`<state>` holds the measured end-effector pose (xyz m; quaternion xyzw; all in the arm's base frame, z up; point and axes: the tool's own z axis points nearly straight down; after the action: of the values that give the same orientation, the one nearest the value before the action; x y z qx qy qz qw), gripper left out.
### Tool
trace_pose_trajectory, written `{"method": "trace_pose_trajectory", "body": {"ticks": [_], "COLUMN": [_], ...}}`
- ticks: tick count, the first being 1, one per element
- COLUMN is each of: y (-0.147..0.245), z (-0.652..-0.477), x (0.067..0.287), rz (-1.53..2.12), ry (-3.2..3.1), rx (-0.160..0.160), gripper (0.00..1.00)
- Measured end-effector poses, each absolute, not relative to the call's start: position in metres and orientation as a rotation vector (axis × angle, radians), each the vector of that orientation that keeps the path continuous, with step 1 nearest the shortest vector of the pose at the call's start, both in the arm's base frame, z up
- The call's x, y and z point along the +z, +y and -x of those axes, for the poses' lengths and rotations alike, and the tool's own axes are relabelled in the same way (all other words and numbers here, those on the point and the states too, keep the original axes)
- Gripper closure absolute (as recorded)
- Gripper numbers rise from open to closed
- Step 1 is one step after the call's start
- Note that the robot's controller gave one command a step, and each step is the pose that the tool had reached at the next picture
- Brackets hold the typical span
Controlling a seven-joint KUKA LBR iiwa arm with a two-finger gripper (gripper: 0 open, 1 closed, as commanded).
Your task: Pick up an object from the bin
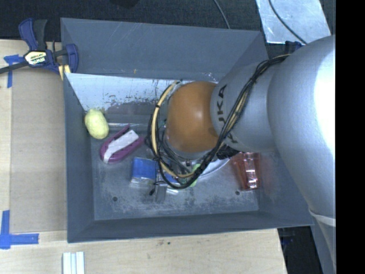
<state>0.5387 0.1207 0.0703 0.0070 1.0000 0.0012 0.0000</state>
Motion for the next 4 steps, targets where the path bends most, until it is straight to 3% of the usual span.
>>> {"method": "trace_pose_trajectory", "body": {"ticks": [1, 2, 3, 4], "y": [0.123, 0.12, 0.138, 0.12], "z": [-0.52, -0.536, -0.528, -0.537], "x": [0.117, 0.076, 0.07, 0.078], "rz": [-0.181, -0.048, -0.314, -0.057], "ry": [3.121, 3.137, 3.11, 3.132], "rx": [0.011, 0.004, 0.013, 0.006], "gripper": [0.0, 0.0, 0.0, 1.0]}}
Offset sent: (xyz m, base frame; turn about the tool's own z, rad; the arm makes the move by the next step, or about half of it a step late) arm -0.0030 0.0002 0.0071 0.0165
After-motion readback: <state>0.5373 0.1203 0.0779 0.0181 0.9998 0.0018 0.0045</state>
